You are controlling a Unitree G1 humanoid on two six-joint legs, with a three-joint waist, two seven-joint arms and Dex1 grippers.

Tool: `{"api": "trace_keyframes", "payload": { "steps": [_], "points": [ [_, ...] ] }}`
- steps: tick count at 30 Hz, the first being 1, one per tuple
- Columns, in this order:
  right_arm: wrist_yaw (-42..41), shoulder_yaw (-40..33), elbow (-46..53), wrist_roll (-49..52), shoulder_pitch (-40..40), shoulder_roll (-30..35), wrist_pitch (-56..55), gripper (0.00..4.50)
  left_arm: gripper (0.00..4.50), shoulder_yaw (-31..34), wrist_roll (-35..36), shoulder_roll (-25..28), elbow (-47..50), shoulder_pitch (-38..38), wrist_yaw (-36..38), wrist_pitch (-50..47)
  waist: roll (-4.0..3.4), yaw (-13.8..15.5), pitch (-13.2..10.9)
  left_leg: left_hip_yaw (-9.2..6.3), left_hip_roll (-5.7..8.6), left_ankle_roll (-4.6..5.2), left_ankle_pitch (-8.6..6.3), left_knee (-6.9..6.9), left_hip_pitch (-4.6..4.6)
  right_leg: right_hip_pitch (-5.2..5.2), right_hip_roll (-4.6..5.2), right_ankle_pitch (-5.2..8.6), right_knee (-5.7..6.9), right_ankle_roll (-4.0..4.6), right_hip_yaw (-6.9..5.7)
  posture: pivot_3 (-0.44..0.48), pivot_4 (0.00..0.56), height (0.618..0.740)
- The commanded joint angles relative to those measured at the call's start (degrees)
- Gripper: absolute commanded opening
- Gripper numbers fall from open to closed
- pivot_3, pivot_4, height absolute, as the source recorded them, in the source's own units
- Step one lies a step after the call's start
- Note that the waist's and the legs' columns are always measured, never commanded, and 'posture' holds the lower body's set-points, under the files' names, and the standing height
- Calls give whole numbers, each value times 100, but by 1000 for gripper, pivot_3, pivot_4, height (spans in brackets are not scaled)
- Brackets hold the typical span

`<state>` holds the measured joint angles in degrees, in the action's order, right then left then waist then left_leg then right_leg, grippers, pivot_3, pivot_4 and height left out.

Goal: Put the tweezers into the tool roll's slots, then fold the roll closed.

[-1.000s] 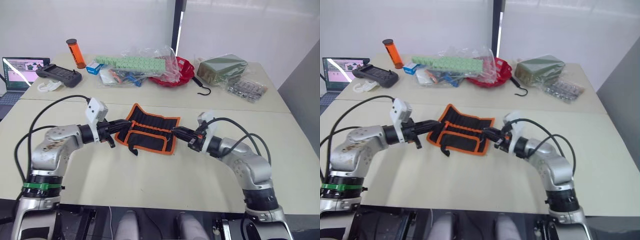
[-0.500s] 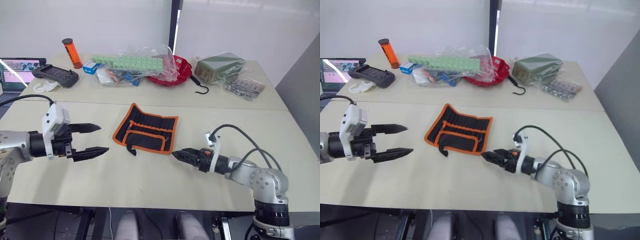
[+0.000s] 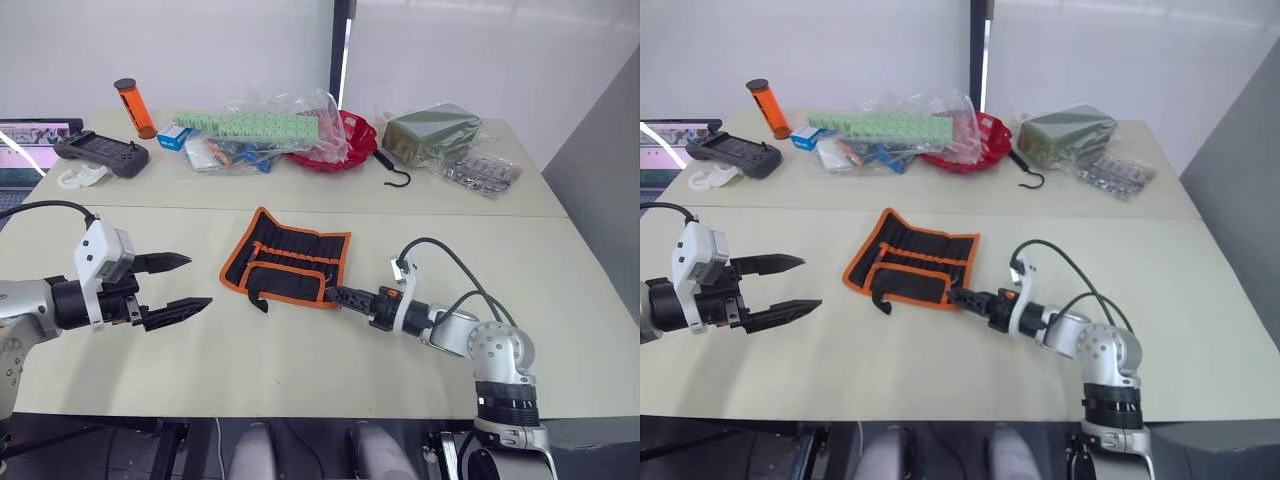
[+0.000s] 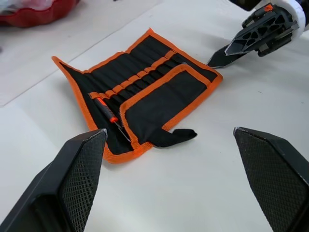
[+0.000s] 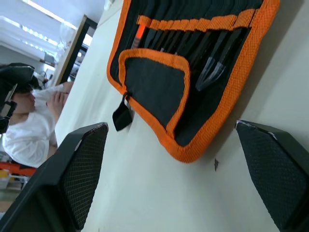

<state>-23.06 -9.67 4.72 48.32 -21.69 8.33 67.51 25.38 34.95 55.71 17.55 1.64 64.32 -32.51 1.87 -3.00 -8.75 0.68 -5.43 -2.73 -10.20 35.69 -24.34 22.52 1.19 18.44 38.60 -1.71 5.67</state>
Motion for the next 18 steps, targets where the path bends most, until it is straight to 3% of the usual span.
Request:
{"api": "trace_keyframes", "payload": {
  "steps": [1,10,11,18],
  "points": [
    [99,22,-177,74,-59,-145,93,3337,4500,274,88,30,168,-83,-24,78,0,1,0,0,0,0,0,-1,-1,1,0,0,0,0,0,0,150,737],
    [54,-114,-281,132,-163,-32,178,239,4500,287,83,-1,110,-107,-88,124,0,22,0,2,0,0,0,-4,-3,6,1,0,-1,0,0,0,150,737],
    [32,-149,-284,138,-182,43,171,56,4500,287,70,-7,99,-111,-86,152,0,26,0,2,0,0,0,-3,-1,4,1,-1,0,1,0,0,150,737],
    [-297,-340,-171,360,-412,849,354,56,4500,120,21,-67,4,-94,-79,338,-1,103,-2,6,6,0,0,2,-13,8,10,0,-6,-1,-1,0,150,737]
  ]
}}
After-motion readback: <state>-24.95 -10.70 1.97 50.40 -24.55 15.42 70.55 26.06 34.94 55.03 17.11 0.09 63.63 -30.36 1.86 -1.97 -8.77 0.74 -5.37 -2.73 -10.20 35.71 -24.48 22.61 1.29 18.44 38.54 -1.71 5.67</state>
